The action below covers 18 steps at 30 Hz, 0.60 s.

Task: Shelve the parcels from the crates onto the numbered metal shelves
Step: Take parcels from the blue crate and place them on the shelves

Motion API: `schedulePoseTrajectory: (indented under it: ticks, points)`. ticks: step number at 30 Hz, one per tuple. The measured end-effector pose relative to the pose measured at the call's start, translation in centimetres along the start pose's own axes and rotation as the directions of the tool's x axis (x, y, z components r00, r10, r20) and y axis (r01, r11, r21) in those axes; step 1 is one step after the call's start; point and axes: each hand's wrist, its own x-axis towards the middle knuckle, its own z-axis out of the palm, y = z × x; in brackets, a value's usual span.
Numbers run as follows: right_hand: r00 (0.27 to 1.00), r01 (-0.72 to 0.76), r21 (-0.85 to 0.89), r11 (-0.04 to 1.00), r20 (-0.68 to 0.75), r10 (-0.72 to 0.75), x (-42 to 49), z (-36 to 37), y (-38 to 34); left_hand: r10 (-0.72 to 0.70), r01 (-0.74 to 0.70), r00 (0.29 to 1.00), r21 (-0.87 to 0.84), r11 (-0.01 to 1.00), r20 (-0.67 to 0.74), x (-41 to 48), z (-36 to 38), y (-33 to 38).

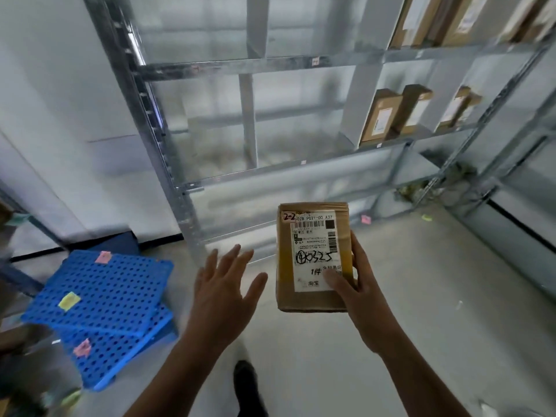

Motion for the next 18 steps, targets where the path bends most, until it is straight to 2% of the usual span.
schedulePoseTrajectory:
  ticks: [4,9,18]
  points:
    - [0.999,-0.020,-0.038,0.999,-0.043,0.019,5.5,-2.0,1.1,0.037,-0.043,0.997,0.080,0.996,0.069,7.0,2.7,-0.9]
    - [0.989,-0.125,-0.010,0.992,-0.084,0.123,12.3,-4.0,1.4,0.022,-0.023,0.988,0.005,1.000,0.152,15.8,4.8,-0.4]
    - [0.979,-0.176,-0.021,0.984,-0.111,0.173,23.8,-7.9,2.1,0.038,-0.055,0.983,0.089,0.995,0.177,29.2,6.1,1.8]
